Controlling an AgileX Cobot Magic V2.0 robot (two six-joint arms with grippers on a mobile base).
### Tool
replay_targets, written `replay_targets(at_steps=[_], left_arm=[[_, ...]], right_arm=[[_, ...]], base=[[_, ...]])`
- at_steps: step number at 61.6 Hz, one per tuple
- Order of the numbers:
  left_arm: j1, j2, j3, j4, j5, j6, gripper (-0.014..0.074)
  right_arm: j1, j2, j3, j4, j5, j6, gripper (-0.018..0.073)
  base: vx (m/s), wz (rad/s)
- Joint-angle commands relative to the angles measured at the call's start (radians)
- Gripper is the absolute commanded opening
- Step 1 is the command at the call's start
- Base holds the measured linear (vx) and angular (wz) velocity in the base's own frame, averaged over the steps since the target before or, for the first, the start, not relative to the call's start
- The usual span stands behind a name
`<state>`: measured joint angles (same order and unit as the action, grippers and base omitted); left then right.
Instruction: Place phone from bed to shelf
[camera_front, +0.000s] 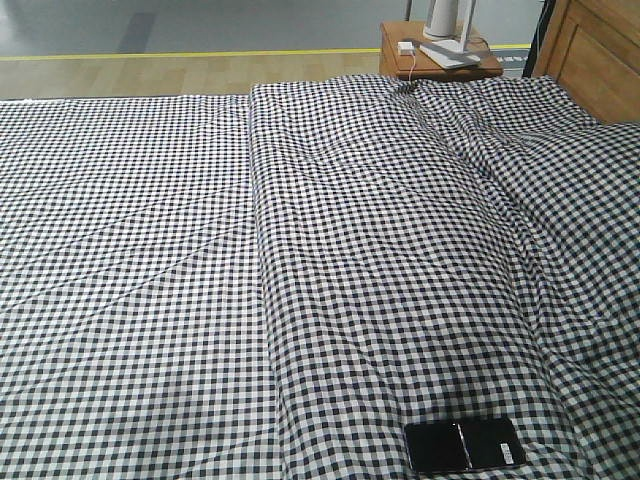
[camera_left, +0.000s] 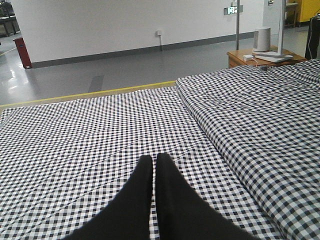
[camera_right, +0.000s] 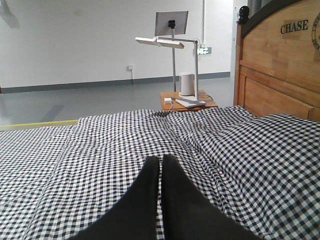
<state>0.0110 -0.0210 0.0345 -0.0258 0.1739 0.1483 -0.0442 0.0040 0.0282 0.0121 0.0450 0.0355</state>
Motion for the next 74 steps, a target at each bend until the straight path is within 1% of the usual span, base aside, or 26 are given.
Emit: replay_targets(at_steps=[1,66,74], left_arm=[[0.001,-0.004,-0.023,-0.009,-0.076,-0.006,0.0001],[0.001,-0.004,-0.023,-0.009,-0.076,-0.006,0.0001],[0.001,-0.004,-0.023,-0.009,-0.076,-0.006,0.0001]], right_arm=[[-0.007,0.012,0.004,-0.012,-0.074,-0.011,-0.0010],[-0.007,0.012,0.004,-0.012,-0.074,-0.011,-0.0010],[-0.007,0.012,0.004,-0.012,-0.090,-0.011,-0.0010]], base=[[0.00,0.00],[0.00,0.00],[0.00,0.00]])
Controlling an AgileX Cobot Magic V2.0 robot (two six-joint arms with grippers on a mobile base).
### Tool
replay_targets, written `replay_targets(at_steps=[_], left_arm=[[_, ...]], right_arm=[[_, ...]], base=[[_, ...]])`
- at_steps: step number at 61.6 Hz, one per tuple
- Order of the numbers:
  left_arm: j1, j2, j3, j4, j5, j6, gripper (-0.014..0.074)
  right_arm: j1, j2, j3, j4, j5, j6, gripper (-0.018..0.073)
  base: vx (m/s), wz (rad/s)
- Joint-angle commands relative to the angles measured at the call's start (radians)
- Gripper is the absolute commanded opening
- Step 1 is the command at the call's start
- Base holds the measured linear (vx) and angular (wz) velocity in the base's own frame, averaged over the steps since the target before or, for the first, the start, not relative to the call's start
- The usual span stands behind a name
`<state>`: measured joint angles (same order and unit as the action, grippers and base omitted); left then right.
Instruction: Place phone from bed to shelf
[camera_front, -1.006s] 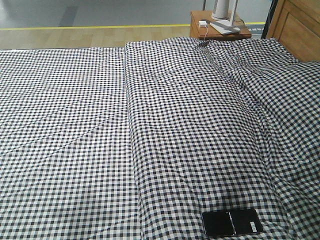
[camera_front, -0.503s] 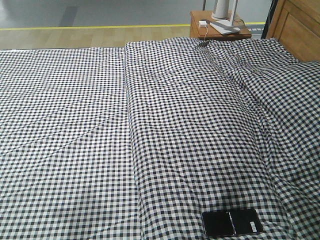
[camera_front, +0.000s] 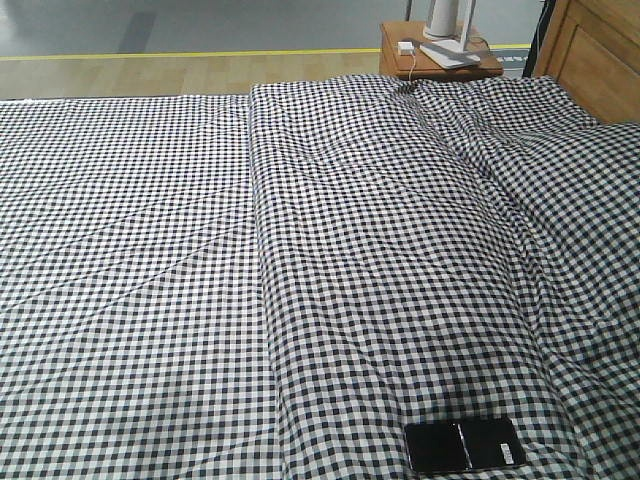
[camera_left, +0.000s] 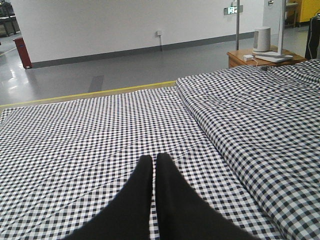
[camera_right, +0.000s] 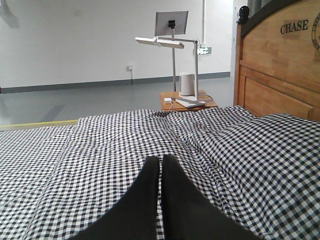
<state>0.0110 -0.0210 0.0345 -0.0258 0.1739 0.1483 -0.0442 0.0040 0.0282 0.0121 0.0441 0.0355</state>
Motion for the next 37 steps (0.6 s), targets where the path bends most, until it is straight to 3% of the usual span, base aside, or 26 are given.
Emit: replay_targets(at_steps=[1,11,27,37], left_arm=[[0.001,-0.004,-0.023,-0.009,-0.076,-0.006,0.0001],[0.001,-0.004,-0.023,-0.009,-0.076,-0.006,0.0001],[0.001,-0.004,-0.023,-0.009,-0.076,-0.006,0.0001],[0.001,-0.004,-0.023,-0.009,-0.076,-0.006,0.0001]], right_arm=[[-0.007,0.012,0.004,-0.012,-0.089,-0.011,-0.0010],[-0.007,0.012,0.004,-0.012,-0.119,-0.011,-0.0010],[-0.007,0.012,-0.026,-0.012,-0.490,-0.014,-0.0008],[-0.007,0.016,-0.182,0.003,-0.523,-0.015,-0.0006]], base=[[0.00,0.00],[0.00,0.00],[0.00,0.00],[0.00,0.00]])
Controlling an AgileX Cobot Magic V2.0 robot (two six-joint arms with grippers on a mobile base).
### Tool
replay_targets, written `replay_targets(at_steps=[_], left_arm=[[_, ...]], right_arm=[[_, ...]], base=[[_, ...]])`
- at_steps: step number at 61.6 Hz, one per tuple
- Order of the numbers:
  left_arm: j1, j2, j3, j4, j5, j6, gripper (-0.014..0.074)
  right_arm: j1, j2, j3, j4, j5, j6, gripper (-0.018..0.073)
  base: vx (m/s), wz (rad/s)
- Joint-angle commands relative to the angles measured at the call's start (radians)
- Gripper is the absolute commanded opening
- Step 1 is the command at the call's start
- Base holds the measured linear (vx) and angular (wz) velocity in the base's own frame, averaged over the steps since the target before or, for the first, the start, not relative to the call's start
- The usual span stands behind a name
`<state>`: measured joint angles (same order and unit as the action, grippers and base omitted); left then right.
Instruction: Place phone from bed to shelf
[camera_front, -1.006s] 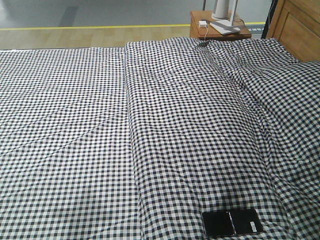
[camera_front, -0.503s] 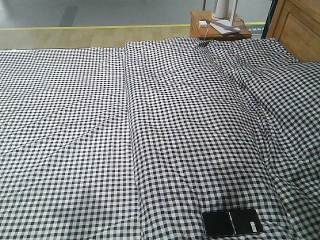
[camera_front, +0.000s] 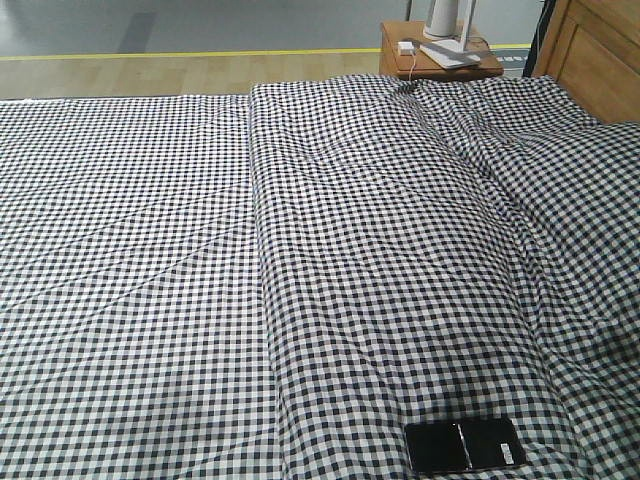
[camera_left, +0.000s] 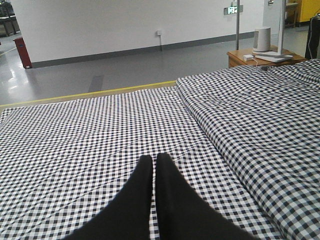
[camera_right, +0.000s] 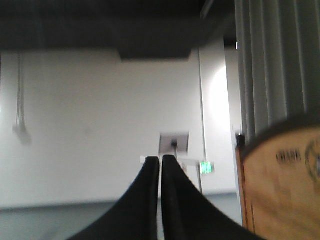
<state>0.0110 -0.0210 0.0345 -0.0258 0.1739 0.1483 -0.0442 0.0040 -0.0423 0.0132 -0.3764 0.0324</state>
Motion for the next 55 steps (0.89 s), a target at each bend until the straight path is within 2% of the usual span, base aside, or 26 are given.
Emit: replay_targets(at_steps=[1,9,20,25,30,38,47,55], left_arm=[[0.001,-0.004,-0.023,-0.009,-0.076,-0.006,0.0001],[0.001,-0.004,-0.023,-0.009,-0.076,-0.006,0.0001],[0.001,-0.004,-0.023,-0.009,-0.076,-0.006,0.0001],[0.001,-0.004,-0.023,-0.009,-0.076,-0.006,0.0001],[0.001,-0.004,-0.023,-0.009,-0.076,-0.006,0.0001],[0.001,-0.004,-0.023,-0.009,-0.076,-0.006,0.0001],[0.001,-0.004,-0.023,-0.009,-0.076,-0.006,0.0001],[0.001,-0.004,-0.023,-0.009,-0.076,-0.006,0.0001]], right_arm=[[-0.007,0.018,-0.127,0.002,-0.102,-0.013,-0.0006],[-0.007,0.076,-0.289,0.002,-0.031,-0.049,-0.0006],[-0.007,0.242,-0.531,0.002,0.171,-0.060,-0.0006],[-0.007,0.333,-0.626,0.002,0.320,-0.060,-0.0005],[-0.007,0.418,-0.685,0.002,0.424,-0.061,-0.0001],[-0.007,0.538,-0.719,0.002,0.514,-0.061,0.0022],[-0.007,0.657,-0.719,0.002,0.570,-0.061,0.0094],[-0.007,0.723,-0.719,0.002,0.619,-0.060,0.0237]], base=[[0.00,0.00],[0.00,0.00],[0.00,0.00],[0.00,0.00],[0.00,0.00],[0.00,0.00],[0.00,0.00],[0.00,0.00]])
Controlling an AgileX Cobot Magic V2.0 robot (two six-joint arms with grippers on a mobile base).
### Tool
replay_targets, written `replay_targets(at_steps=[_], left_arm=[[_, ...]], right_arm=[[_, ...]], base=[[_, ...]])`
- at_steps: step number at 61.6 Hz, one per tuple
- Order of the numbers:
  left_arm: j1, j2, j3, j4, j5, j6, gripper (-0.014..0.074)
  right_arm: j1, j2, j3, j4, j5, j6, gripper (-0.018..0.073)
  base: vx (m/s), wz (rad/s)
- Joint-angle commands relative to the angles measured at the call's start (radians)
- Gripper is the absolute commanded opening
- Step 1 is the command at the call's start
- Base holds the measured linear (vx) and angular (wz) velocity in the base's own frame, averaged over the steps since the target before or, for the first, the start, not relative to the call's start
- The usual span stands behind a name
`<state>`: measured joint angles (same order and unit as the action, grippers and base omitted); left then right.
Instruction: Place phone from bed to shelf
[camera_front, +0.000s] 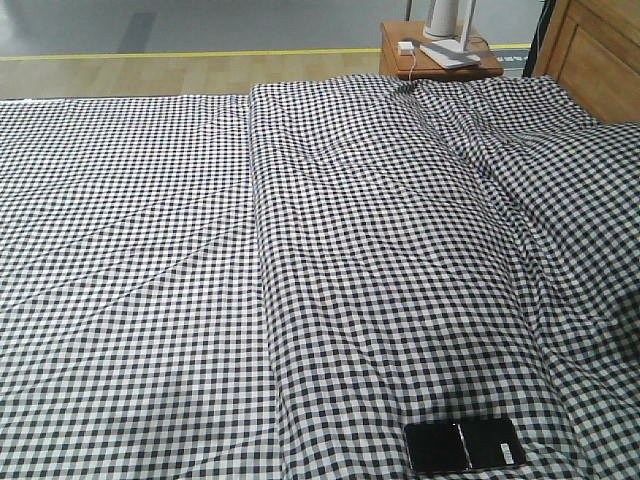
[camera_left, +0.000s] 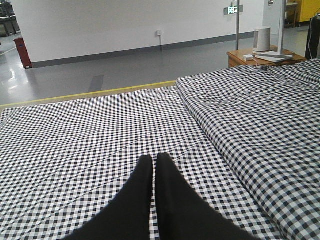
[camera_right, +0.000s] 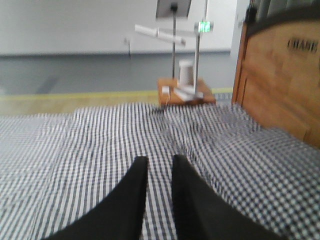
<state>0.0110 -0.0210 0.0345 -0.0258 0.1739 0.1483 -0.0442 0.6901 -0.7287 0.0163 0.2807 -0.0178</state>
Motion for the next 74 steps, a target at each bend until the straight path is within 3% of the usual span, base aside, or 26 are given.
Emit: replay_targets(at_steps=[1,19,50,67,74], left_arm=[[0.001,-0.004,-0.023,-0.009,-0.076,-0.006,0.0001],[0.001,-0.004,-0.023,-0.009,-0.076,-0.006,0.0001],[0.001,-0.004,-0.023,-0.009,-0.076,-0.006,0.0001],[0.001,-0.004,-0.023,-0.009,-0.076,-0.006,0.0001],[0.001,-0.004,-0.023,-0.009,-0.076,-0.006,0.0001]], right_arm=[[-0.007,0.043,-0.033,-0.001,-0.033,-0.010,0.0256],[-0.007,0.085,-0.033,-0.001,0.004,-0.010,0.0729],[-0.007,0.085,-0.036,-0.002,-0.002,-0.018,0.0686],[-0.014,0.249,-0.233,-0.106,0.355,0.031,0.0686],[-0.090,0.356,-0.362,-0.135,0.482,0.071,0.0686]], base=[[0.00,0.00],[0.00,0.00],[0.00,0.00],[0.00,0.00],[0.00,0.00]])
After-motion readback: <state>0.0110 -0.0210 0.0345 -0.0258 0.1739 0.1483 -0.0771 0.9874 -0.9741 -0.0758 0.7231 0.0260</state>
